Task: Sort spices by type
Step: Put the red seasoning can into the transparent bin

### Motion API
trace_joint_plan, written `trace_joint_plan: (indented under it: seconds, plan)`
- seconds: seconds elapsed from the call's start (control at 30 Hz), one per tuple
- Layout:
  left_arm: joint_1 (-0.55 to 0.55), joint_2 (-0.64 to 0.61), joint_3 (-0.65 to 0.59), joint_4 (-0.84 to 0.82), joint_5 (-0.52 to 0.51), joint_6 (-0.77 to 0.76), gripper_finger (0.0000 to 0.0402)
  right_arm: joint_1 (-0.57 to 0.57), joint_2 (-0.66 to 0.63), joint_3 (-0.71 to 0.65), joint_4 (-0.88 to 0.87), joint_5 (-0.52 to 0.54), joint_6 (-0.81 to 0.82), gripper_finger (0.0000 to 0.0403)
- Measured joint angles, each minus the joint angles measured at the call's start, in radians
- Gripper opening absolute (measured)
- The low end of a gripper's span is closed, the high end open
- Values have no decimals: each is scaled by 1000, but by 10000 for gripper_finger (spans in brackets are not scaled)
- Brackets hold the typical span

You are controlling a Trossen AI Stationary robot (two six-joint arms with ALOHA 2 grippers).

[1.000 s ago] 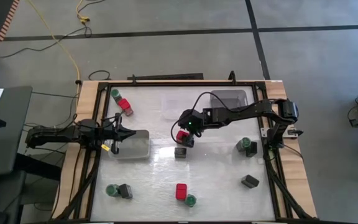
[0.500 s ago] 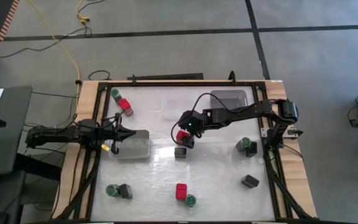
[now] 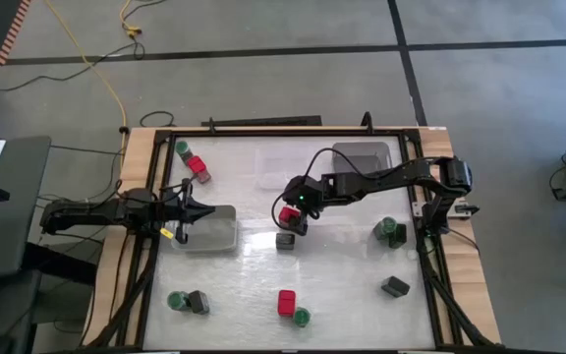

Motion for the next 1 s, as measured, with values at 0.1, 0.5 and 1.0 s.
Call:
trace_joint_plan:
  seconds: [0.1, 0.5, 1.0]
  plan:
    - [0, 0, 0, 0, 0, 0, 0, 0, 0, -1, 15, 0, 12, 345]
    - [0, 0, 0, 0, 0, 0, 0, 6, -1, 0, -27, 1, -9, 345]
    - [0, 0, 0, 0, 0, 0, 0, 6, -2, 1, -78, 15, 32, 345]
